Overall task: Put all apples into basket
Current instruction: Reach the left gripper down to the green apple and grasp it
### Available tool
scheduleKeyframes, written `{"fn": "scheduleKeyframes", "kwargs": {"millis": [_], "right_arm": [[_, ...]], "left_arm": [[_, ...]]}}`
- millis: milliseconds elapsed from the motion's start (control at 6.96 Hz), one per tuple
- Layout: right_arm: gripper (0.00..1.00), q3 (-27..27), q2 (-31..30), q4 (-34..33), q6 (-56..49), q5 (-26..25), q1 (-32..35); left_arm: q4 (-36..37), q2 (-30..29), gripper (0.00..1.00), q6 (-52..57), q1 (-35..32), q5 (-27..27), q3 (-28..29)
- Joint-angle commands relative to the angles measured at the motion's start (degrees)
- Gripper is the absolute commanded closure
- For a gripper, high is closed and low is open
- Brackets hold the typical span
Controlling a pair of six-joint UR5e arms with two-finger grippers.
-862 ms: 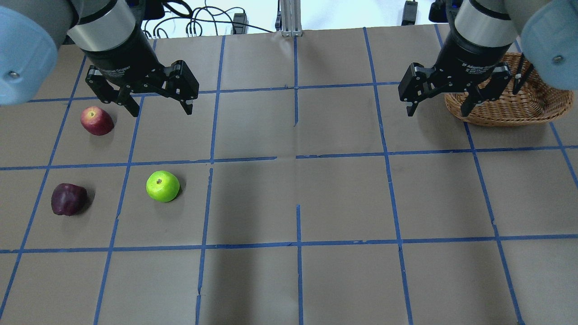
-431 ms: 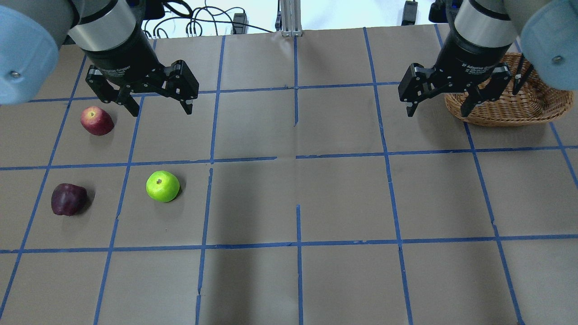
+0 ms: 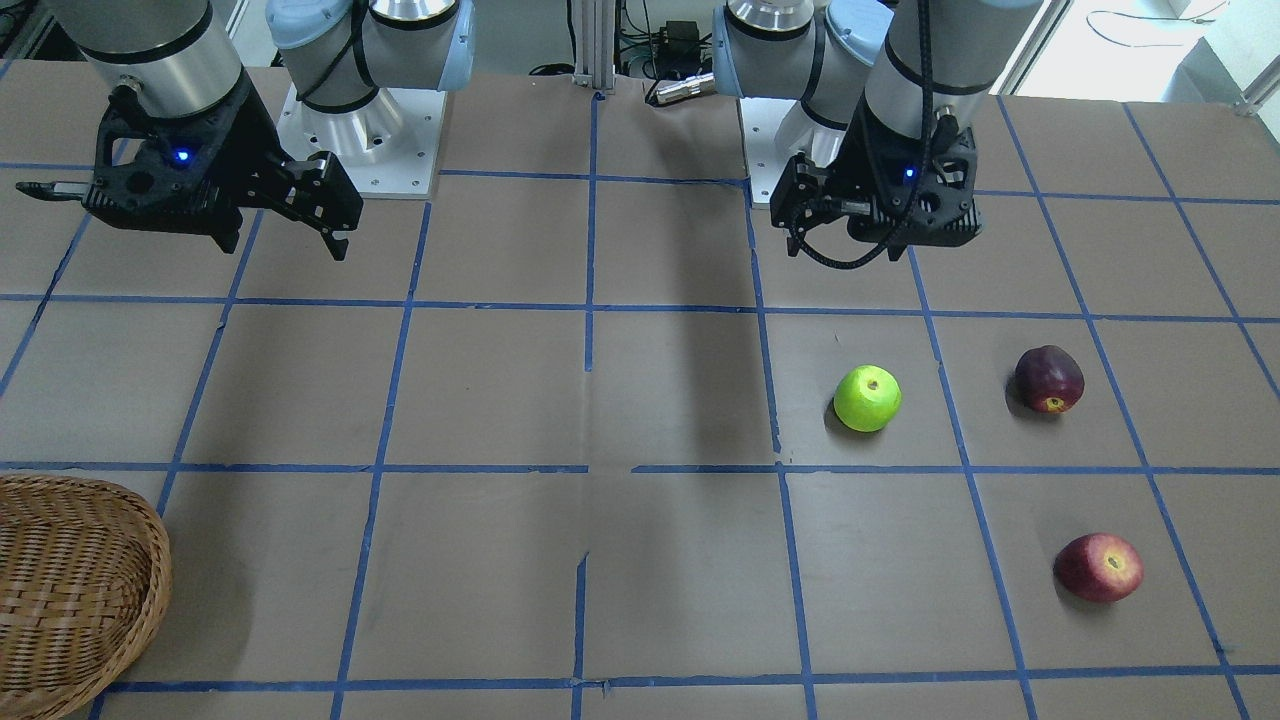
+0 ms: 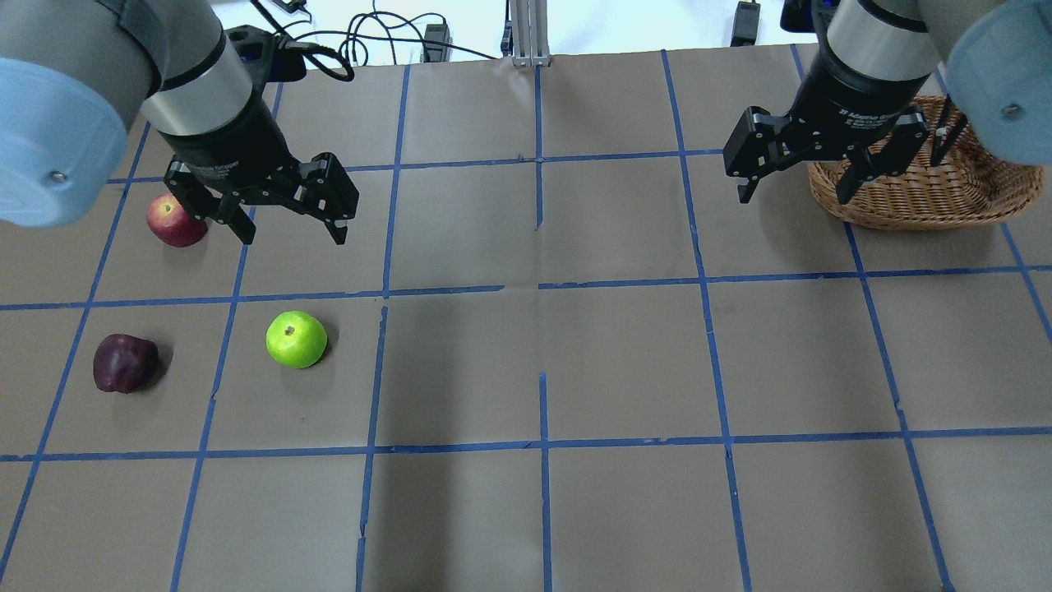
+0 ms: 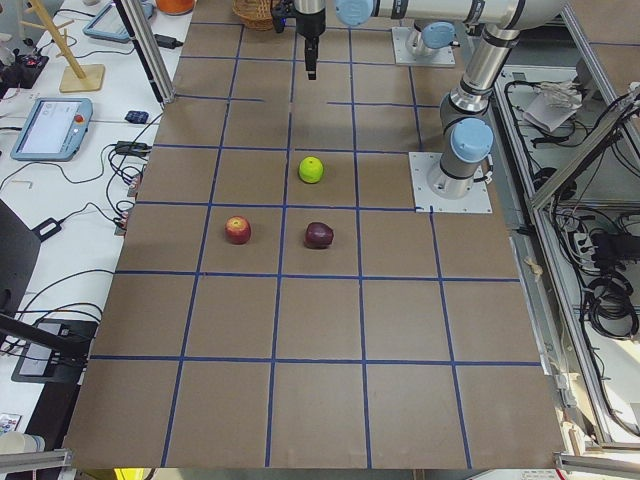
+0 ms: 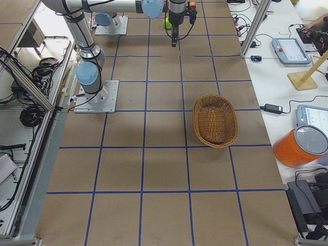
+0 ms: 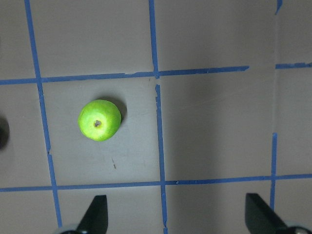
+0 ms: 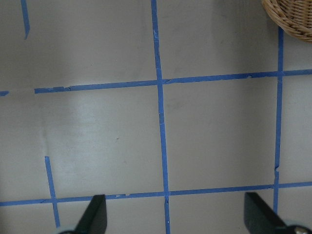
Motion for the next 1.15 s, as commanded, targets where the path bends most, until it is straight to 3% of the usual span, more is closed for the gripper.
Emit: {"fn": "scheduleKeyframes", "kwargs": {"millis": [0, 287, 1006], "right_arm": [[0.00, 0.0, 0.0, -0.3, 0.0, -0.2, 0.0], [0.00, 0.1, -0.1, -0.2, -0.1, -0.5, 0.0], [0.00, 0.2, -0.1, 0.0, -0.1, -0.8, 0.0]], "left_arm": [[20.8, -3.0, 0.00, 11.0, 7.0, 0.0, -15.3], [34.6, -8.2, 0.00, 15.1, 11.7, 0.1, -23.4], [34.9, -16.0, 0.00, 14.5, 12.1, 4.4, -25.1]]}}
